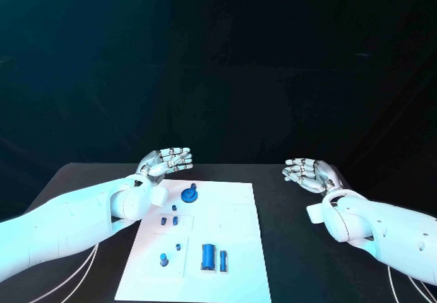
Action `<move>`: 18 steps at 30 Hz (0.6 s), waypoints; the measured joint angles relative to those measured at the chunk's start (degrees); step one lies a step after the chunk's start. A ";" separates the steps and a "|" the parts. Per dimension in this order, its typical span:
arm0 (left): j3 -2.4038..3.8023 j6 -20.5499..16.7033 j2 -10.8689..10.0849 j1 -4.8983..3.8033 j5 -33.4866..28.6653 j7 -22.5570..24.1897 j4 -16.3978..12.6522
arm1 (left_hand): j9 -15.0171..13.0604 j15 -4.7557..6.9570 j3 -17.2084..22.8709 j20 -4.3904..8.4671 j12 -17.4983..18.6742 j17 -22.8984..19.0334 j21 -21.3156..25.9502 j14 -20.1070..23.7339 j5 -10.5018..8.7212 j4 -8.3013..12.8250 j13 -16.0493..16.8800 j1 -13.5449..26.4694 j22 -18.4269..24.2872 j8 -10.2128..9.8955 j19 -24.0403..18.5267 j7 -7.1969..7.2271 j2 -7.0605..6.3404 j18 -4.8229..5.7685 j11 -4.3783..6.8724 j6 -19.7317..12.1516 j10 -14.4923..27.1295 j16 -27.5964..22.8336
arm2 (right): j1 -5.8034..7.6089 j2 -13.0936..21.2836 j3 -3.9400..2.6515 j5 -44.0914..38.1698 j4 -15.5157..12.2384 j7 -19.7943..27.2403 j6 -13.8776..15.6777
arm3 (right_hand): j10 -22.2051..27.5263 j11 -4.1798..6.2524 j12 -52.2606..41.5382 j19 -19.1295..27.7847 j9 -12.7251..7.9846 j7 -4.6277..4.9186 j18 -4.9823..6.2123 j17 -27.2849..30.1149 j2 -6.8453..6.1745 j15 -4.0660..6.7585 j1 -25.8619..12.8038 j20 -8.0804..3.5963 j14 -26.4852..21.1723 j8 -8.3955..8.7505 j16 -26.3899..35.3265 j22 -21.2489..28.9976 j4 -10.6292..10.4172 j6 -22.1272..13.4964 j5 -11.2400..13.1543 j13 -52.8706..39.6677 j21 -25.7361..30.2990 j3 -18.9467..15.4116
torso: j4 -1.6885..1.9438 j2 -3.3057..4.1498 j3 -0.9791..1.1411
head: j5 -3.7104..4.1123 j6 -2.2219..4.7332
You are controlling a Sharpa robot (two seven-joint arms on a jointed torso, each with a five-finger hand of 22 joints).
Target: Assemble the parts on the task board
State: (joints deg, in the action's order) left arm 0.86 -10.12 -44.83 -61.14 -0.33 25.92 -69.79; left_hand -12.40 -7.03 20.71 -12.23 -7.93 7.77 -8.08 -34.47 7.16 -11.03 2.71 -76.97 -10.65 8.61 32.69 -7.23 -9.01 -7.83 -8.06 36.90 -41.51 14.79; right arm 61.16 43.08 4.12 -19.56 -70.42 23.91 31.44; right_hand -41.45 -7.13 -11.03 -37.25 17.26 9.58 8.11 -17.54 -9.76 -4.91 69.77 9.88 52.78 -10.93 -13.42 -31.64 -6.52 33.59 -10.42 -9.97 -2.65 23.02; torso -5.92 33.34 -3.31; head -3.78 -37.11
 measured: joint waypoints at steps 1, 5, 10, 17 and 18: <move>0.00 -0.02 -0.04 0.00 0.01 -0.05 -0.08 | 1.61 0.89 -2.69 1.64 1.06 -1.01 1.08 4.48 -0.94 1.44 -0.34 2.81 1.41 -1.13 -4.30 0.95 1.18 1.17 1.06 -4.81 5.39 -1.97 | -0.01 0.06 0.00 0.03 -0.14 -0.06 0.08 | 5.36 0.98 1.46 4.89 -2.27 -1.15 -1.21 2.31 1.29 0.64 -2.52 -1.31 -5.61 1.44 1.81 4.15 0.84 -4.42 1.37 1.35 0.37 -3.03 | 0.04 0.00 -0.01 | 0.03 0.00; -0.12 -0.66 -0.09 0.01 0.04 -0.20 -1.19 | 6.77 3.85 -11.30 6.71 4.38 -4.25 4.44 18.86 -3.91 6.06 -1.50 14.10 5.84 -4.71 -17.89 3.93 4.94 4.43 4.40 -20.16 22.69 -8.13 | -0.12 0.37 -0.50 0.70 -2.00 -0.13 0.67 | 22.92 3.98 6.11 20.58 -9.53 -5.24 -4.59 9.69 5.41 2.69 -12.83 -5.47 -27.78 6.03 7.46 17.47 3.59 -18.51 5.76 5.54 1.45 -12.72 | 0.57 -0.14 0.26 | 0.50 0.28; -0.24 -3.53 -0.03 0.08 0.06 -0.17 -4.58 | 9.92 5.64 -16.57 9.81 6.37 -6.22 6.47 27.62 -5.72 8.84 -2.18 32.99 8.51 -6.90 -26.19 5.79 7.24 5.74 6.48 -29.54 33.25 -11.86 | -0.40 0.76 -1.76 3.69 -7.60 0.24 2.51 | 33.33 5.76 8.88 29.93 -13.86 -7.66 -6.37 14.10 7.85 3.94 -39.25 -7.94 -41.79 8.77 10.80 25.42 5.24 -26.97 8.37 8.03 1.88 -18.49 | 2.24 -0.79 1.22 | 1.79 1.24; -0.53 -12.63 -0.08 0.36 0.05 0.43 -11.89 | 11.63 6.65 -19.31 11.52 7.28 -7.29 7.48 32.25 -6.50 10.48 -2.49 62.98 9.97 -7.86 -30.60 6.82 8.46 6.65 7.55 -34.60 38.96 -13.70 | -0.75 1.17 -3.62 11.17 -16.63 2.07 6.98 | 38.92 6.72 10.27 34.86 -16.22 -9.09 -7.20 16.50 9.19 4.61 -60.32 -9.36 -49.38 10.18 12.56 29.75 6.18 -31.46 9.67 9.37 2.15 -21.59 | 4.97 -1.82 2.76 | 3.46 2.50; -0.59 -14.10 -0.07 0.43 0.05 0.55 -12.85 | 11.76 6.80 -19.54 11.67 7.28 -7.39 7.48 32.66 -6.50 10.57 -2.51 65.62 10.10 -7.86 -30.90 6.98 8.57 6.65 7.74 -34.89 39.35 -13.94 | -0.77 1.23 -3.74 12.11 -17.34 2.32 7.55 | 39.30 6.91 10.27 35.39 -16.39 -9.22 -7.31 16.68 9.30 4.71 -62.11 -9.46 -50.05 10.18 12.62 30.10 6.30 -31.83 9.67 9.50 2.15 -21.77 | 5.15 -1.88 2.87 | 3.57 2.58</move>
State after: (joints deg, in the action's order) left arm 0.28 -24.22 -44.91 -60.71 -0.28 26.48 -82.64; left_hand -0.64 -0.23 1.17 -0.55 -0.65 0.38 -0.60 -1.80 0.66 -0.46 0.20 -11.35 -0.55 0.75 1.79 -0.25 -0.45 -1.18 -0.32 2.01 -2.15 0.85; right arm 60.38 44.32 0.38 -7.45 -87.76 26.23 38.98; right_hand -2.15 -0.22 -0.75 -1.86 0.87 0.36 0.80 -0.87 -0.46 -0.20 7.66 0.42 2.73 -0.75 -0.80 -1.54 -0.23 1.77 -0.75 -0.48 -0.50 1.26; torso -0.77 31.46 -0.44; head -0.21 -34.53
